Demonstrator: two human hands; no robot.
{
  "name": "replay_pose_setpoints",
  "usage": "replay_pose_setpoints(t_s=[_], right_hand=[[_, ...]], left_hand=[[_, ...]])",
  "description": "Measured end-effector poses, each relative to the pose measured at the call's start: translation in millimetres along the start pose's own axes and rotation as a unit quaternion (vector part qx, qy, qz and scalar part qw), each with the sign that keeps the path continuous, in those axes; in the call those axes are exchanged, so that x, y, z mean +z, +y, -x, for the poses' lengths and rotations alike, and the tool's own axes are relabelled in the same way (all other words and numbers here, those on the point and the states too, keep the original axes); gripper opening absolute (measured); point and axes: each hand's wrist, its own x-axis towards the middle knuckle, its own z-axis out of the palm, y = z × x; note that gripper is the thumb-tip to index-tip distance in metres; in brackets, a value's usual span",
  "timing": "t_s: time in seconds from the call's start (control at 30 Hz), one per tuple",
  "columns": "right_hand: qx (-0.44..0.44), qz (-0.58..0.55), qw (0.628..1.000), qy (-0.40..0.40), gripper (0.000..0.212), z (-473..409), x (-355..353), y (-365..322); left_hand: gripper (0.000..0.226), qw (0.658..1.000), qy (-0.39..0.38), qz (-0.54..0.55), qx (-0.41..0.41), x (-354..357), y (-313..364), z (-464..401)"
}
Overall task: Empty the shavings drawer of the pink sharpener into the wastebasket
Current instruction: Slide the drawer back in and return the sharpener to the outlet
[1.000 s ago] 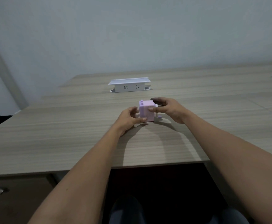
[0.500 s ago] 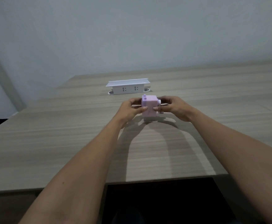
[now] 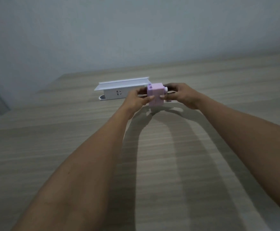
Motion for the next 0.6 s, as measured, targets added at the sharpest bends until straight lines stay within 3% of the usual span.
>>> replay_pose_setpoints(t_s=[0.27, 0.47, 0.53, 0.6], right_hand=[[0.007, 0.023, 0.999, -0.027, 0.049, -54, -14, 37], [0.012, -0.036, 0.999, -0.031, 0.046, -54, -11, 57], [0.024, -0.022, 0.999, -0.021, 0.054, -53, -10, 58], [0.036, -0.001, 0.999, 0.01, 0.076, -48, -8, 53]], left_hand=[[0.055, 1.0, 0.016, 0.006, -0.016, 11, -37, -59], [0.056, 0.998, 0.027, 0.053, -0.026, 16, -55, -61], [0.065, 0.998, 0.022, 0.037, -0.039, 15, -55, -58], [0.077, 0.998, 0.027, 0.03, -0.054, 15, -50, -50]])
